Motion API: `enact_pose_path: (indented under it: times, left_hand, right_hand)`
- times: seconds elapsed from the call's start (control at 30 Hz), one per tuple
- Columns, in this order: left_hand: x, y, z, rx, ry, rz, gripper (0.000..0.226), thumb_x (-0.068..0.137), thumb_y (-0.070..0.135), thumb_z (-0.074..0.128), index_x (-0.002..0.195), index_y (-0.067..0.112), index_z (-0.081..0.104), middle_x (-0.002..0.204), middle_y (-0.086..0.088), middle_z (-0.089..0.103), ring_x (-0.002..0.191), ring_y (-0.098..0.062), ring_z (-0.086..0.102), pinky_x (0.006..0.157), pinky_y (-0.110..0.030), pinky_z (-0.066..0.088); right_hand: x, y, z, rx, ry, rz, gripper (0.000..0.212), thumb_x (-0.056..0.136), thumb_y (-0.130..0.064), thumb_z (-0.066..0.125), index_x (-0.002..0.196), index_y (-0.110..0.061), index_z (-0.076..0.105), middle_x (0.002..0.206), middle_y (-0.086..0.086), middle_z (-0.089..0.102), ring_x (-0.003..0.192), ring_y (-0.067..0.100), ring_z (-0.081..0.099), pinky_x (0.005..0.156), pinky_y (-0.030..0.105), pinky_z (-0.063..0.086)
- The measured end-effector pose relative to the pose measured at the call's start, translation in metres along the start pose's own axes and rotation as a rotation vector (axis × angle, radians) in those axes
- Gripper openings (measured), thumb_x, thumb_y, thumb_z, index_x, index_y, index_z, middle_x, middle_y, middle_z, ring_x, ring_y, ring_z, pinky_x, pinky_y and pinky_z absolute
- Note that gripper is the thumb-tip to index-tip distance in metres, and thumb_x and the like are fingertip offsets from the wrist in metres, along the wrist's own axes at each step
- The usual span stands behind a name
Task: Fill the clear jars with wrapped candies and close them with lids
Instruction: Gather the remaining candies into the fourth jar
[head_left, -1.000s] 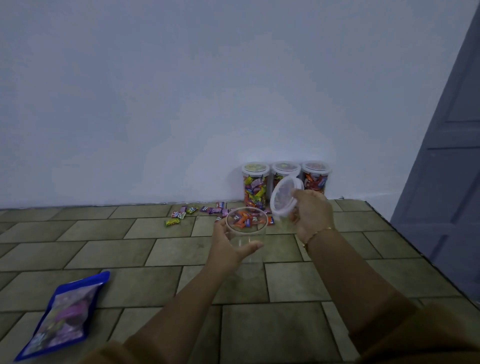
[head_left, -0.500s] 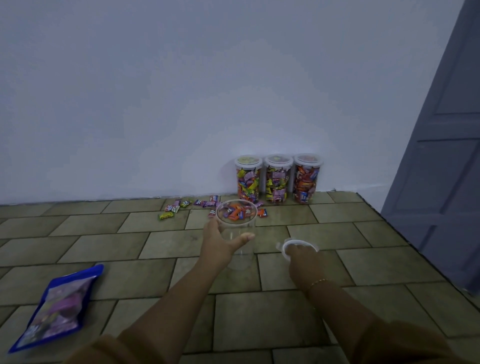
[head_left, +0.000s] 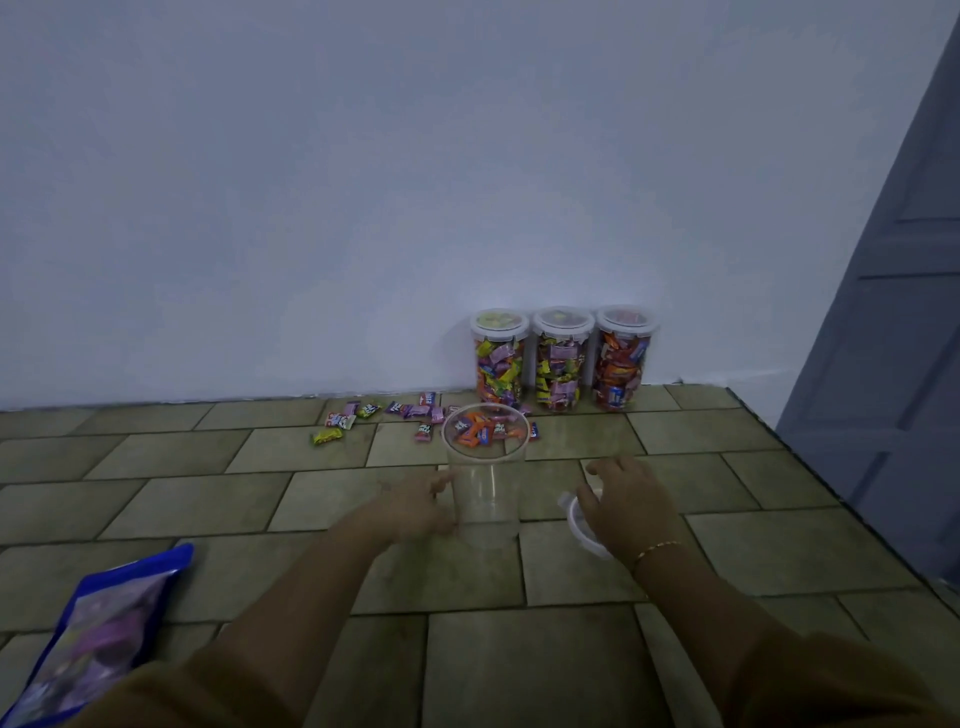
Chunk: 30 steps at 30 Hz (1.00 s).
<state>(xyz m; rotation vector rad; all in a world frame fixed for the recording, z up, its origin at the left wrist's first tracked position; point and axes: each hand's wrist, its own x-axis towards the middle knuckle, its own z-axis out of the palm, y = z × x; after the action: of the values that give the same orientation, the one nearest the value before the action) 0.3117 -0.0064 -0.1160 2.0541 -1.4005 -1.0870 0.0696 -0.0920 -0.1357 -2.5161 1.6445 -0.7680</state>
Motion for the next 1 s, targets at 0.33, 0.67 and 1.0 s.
enact_pose_path:
  times: [0.33, 0.67, 1.0]
  left_hand:
    - [0.08, -0.027, -0.024, 0.144, 0.428, -0.066, 0.059, 0.088, 0.042, 0.059, 0.137, 0.012, 0.047, 0.14, -0.01, 0.046, 0.118, -0.024, 0.051, 0.09, -0.031, 0.045]
    - [0.139, -0.017, -0.021, 0.463, 0.41, -0.126, 0.106, 0.07, 0.079, 0.054, 0.15, 0.033, 0.002, 0.154, -0.01, 0.018, 0.138, -0.033, 0.024, 0.106, -0.047, 0.033]
    - [0.149, -0.005, -0.024, 0.821, 0.311, -0.025, 0.089, 0.074, 0.085, 0.028, 0.147, 0.044, 0.0, 0.148, -0.012, 0.022, 0.133, -0.034, 0.033, 0.098, -0.042, 0.044]
  right_hand:
    - [0.076, -0.01, 0.016, -0.06, -0.38, -0.059, 0.04, 0.096, -0.022, 0.043, 0.135, -0.013, 0.045, 0.143, 0.007, 0.038, 0.123, 0.025, 0.046, 0.097, 0.03, 0.038]
    - [0.135, -0.023, 0.07, 0.118, -0.586, -0.159, 0.073, 0.085, -0.053, 0.057, 0.145, -0.046, 0.016, 0.157, 0.007, 0.004, 0.138, 0.034, 0.027, 0.11, 0.042, 0.033]
    - [0.158, -0.038, 0.095, -0.192, -0.649, -0.245, 0.067, 0.085, -0.073, 0.027, 0.144, -0.053, 0.003, 0.155, 0.016, 0.003, 0.135, 0.041, 0.022, 0.11, 0.046, 0.027]
